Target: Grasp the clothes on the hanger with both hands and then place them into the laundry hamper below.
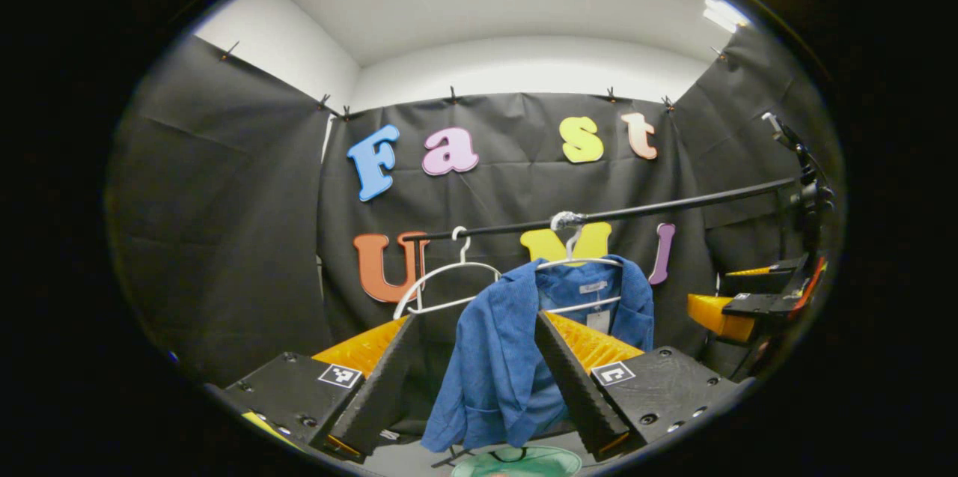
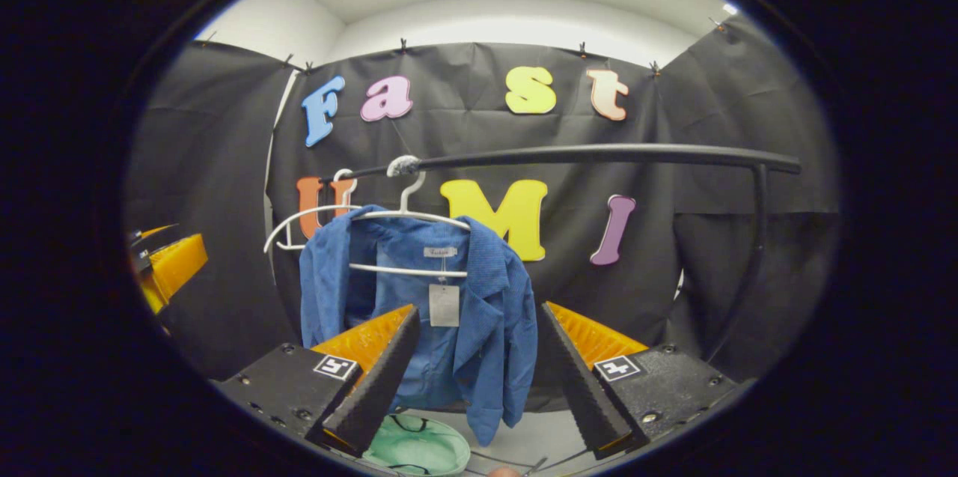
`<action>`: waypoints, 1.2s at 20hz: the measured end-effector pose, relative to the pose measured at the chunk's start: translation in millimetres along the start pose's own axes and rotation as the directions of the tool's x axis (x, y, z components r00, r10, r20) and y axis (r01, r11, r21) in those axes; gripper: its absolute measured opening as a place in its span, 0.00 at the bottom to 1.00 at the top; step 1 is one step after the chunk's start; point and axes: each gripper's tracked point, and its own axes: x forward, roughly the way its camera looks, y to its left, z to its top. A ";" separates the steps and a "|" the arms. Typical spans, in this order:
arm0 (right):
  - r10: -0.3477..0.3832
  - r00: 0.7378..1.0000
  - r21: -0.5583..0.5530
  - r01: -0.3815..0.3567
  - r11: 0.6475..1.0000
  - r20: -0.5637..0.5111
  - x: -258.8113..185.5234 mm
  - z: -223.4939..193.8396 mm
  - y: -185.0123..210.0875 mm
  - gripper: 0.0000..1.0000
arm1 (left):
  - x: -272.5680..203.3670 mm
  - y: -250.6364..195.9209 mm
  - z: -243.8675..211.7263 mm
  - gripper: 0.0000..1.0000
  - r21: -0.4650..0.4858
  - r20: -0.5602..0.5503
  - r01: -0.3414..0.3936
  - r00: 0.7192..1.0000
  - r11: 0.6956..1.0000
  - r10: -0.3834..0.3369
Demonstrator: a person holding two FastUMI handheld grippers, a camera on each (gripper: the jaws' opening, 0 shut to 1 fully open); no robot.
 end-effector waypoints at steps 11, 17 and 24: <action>0.013 0.992 -0.016 -0.015 1.000 -0.129 86.0 -50.8 4.6 1.00 | 59.8 -22.2 -59.8 0.99 -0.032 -0.104 -0.003 0.995 0.999 -0.001; 0.005 0.984 -0.005 -0.006 1.000 -0.179 144.2 -69.7 -4.4 1.00 | 97.0 -24.5 -91.3 0.96 -0.039 -0.168 -0.055 0.985 0.998 0.048; 0.031 0.973 0.024 -0.026 0.999 -0.230 183.1 -89.4 -0.1 0.99 | 136.3 -45.3 -122.0 0.92 -0.044 -0.210 -0.057 0.977 0.997 0.046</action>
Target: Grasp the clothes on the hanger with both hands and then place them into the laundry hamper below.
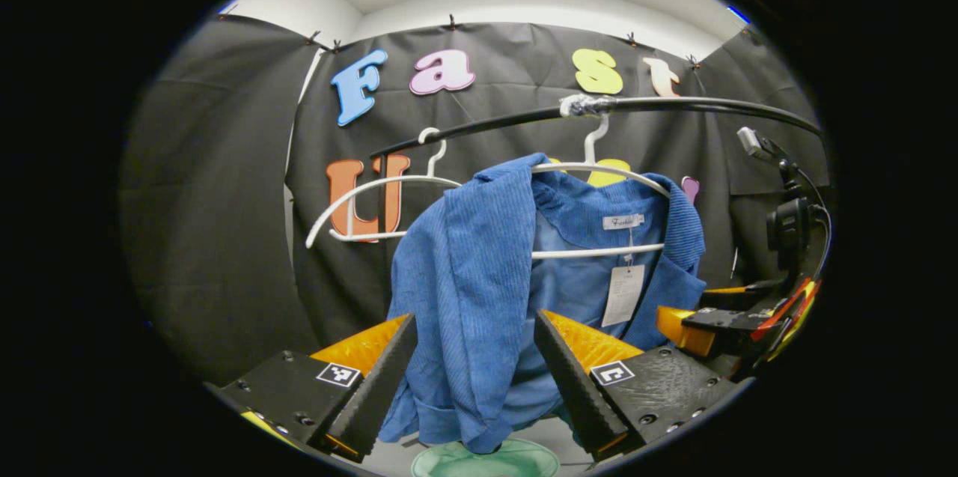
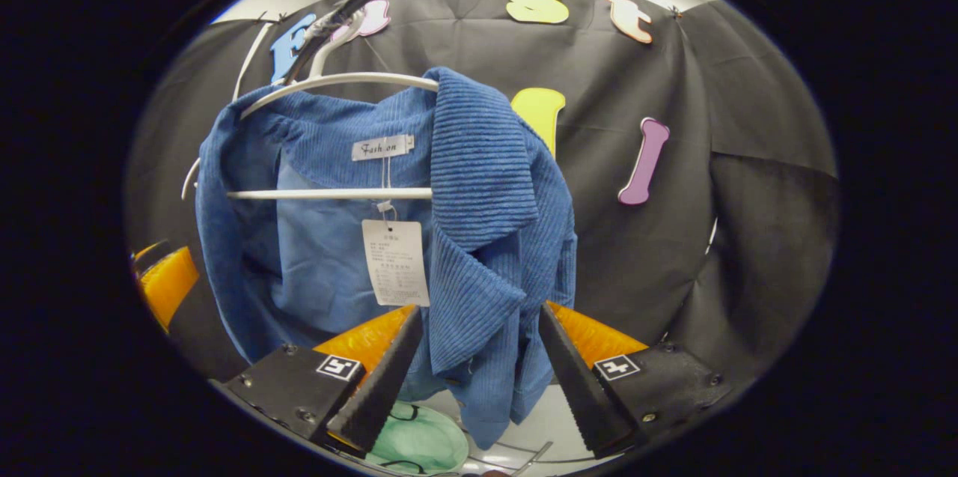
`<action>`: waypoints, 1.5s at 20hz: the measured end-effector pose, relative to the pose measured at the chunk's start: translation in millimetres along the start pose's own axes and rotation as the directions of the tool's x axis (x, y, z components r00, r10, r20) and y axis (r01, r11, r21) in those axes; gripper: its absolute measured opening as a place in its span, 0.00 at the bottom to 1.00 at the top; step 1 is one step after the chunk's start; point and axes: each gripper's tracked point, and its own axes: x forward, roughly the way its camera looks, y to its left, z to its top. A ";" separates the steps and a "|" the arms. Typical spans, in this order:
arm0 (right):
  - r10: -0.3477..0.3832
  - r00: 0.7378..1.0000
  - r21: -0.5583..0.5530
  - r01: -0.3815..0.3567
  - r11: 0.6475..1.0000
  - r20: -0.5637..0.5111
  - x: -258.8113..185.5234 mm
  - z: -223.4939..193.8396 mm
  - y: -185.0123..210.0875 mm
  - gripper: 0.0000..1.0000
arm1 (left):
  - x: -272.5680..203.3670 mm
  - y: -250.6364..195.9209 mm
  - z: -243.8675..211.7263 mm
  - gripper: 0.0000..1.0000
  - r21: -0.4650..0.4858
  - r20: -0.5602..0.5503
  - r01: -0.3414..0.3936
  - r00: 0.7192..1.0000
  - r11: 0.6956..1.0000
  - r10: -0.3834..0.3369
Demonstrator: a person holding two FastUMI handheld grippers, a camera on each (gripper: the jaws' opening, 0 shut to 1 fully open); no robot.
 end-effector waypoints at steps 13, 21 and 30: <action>0.035 0.999 0.039 -0.034 0.999 -0.023 30.8 2.3 -0.6 0.55 | 44.6 -1.8 -19.1 0.79 0.000 -0.049 -0.054 0.997 0.999 0.054; 0.147 0.989 0.138 -0.147 0.979 0.008 38.6 4.7 -7.1 0.14 | 57.2 2.9 -17.0 0.09 -0.088 -0.052 -0.033 0.998 0.996 0.029; 0.214 0.968 0.275 -0.242 0.930 0.130 26.8 42.1 -39.3 0.08 | 42.9 21.5 10.1 0.02 -0.149 -0.019 -0.045 0.999 0.988 0.042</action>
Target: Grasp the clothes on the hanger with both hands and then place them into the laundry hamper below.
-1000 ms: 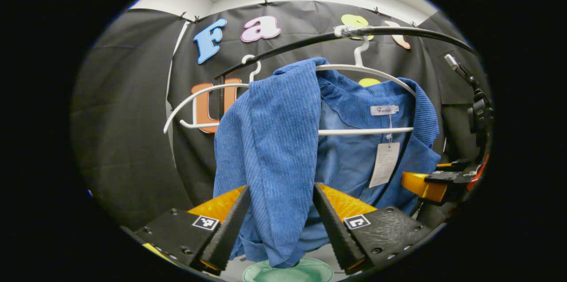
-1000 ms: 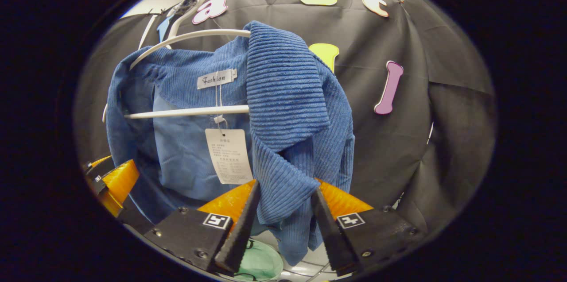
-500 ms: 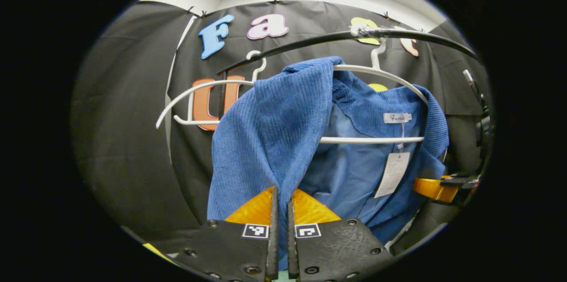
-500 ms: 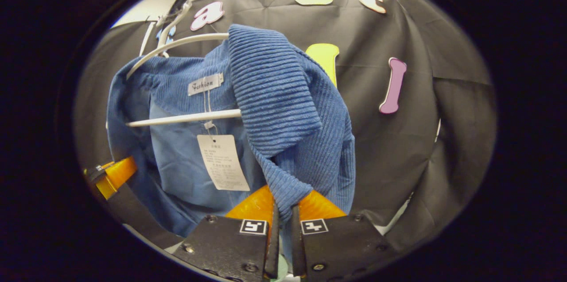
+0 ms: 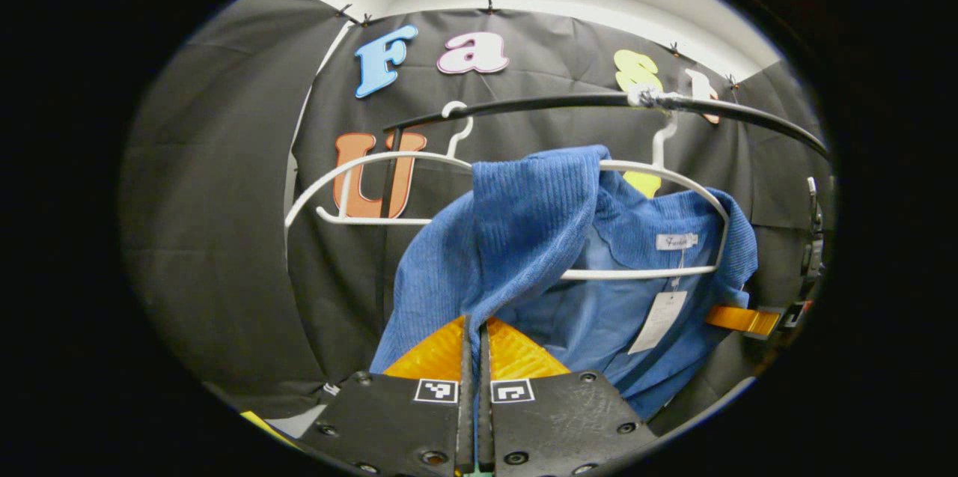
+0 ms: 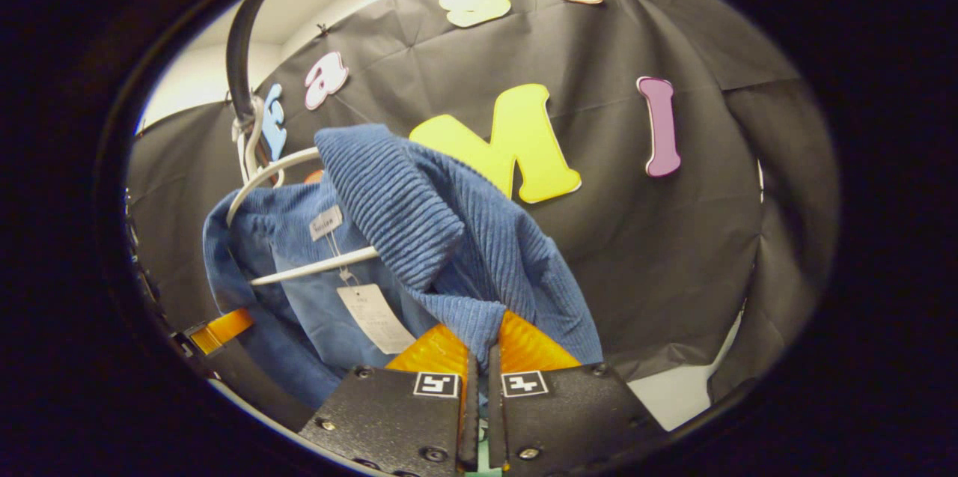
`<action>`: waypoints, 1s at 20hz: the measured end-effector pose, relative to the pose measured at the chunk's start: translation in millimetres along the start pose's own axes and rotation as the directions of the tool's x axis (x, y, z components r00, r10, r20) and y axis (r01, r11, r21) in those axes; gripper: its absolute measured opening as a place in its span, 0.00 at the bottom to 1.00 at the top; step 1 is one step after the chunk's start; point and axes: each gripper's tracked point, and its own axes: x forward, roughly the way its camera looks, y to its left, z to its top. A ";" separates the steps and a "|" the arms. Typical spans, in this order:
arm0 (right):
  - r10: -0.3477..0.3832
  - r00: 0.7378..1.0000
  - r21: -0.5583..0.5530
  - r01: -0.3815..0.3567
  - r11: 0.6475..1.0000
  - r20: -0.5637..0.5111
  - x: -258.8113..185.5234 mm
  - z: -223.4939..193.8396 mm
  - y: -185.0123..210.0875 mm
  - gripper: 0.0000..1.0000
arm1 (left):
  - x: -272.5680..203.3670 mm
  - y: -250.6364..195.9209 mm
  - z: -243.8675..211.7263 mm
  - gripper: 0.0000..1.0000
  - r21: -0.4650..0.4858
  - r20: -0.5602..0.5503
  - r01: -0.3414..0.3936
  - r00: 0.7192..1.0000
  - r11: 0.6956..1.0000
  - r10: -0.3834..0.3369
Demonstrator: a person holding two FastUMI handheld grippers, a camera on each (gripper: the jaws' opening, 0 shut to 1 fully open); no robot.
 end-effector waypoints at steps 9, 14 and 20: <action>0.025 0.987 0.170 -0.052 0.984 0.159 -16.3 63.6 -22.1 0.08 | -7.9 29.1 44.2 0.02 -0.067 0.057 -0.020 0.998 0.998 0.024; -0.014 0.979 0.215 -0.031 0.976 0.201 -10.7 87.7 -40.4 0.08 | -9.4 41.5 58.0 0.02 -0.096 0.077 -0.032 0.996 0.995 0.039; 0.008 0.975 0.229 -0.061 0.971 0.222 -2.4 103.8 -39.8 0.08 | -8.9 64.9 71.2 0.02 -0.133 0.082 -0.064 0.994 0.989 0.076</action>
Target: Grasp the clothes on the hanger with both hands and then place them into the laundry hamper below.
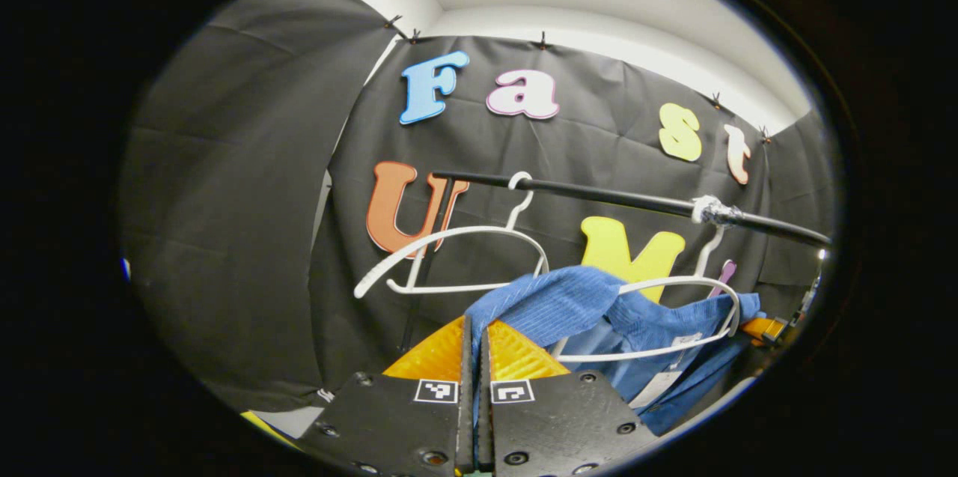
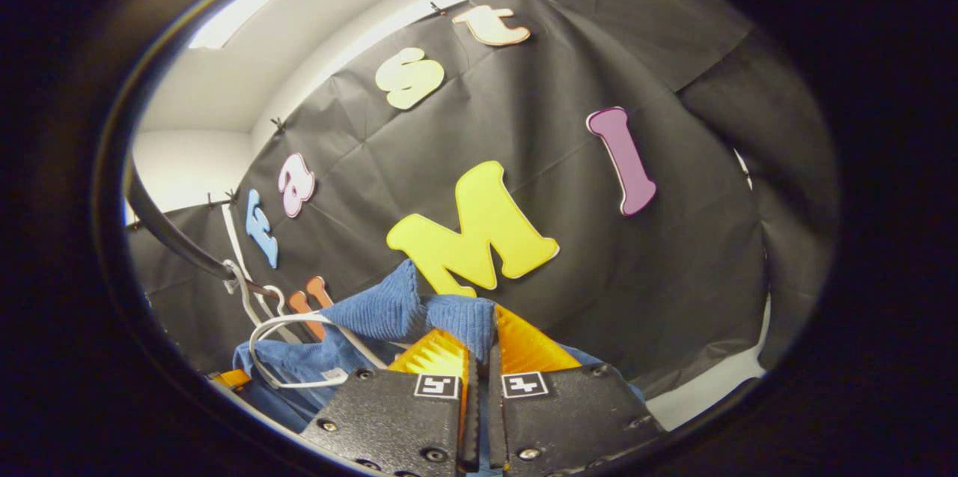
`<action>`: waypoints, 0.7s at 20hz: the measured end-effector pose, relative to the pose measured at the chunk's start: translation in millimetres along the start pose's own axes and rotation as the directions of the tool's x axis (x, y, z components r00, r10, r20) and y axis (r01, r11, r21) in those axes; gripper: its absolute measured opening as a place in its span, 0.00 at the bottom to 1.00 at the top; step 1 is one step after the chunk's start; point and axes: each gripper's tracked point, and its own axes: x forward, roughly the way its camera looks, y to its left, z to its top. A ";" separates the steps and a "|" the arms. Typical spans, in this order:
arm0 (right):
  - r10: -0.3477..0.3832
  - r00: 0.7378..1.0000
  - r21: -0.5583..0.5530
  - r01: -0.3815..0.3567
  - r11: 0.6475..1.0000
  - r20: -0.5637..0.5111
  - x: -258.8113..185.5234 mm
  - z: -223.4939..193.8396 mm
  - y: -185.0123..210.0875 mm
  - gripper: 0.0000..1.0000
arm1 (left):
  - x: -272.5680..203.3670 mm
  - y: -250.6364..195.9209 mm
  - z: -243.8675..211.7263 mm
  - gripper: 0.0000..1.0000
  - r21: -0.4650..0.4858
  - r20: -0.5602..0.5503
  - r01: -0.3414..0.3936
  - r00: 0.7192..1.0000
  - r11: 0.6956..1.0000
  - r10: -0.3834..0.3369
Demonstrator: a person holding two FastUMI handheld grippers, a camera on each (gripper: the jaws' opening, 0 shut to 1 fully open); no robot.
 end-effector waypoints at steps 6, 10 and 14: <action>0.020 1.000 0.005 -0.020 1.000 -0.024 19.7 1.7 -0.6 0.08 | 6.5 23.2 2.7 0.02 -0.024 -0.015 -0.031 0.999 0.999 0.030; 0.050 0.997 0.031 -0.049 0.998 -0.061 31.3 -7.9 2.0 0.08 | 11.6 18.3 -16.4 0.07 -0.077 -0.061 -0.018 0.998 0.997 0.013; 0.039 0.993 0.043 -0.034 0.998 -0.114 41.6 -27.2 -8.3 0.08 | 17.5 18.6 -42.7 0.02 -0.107 -0.111 -0.018 0.994 0.994 0.006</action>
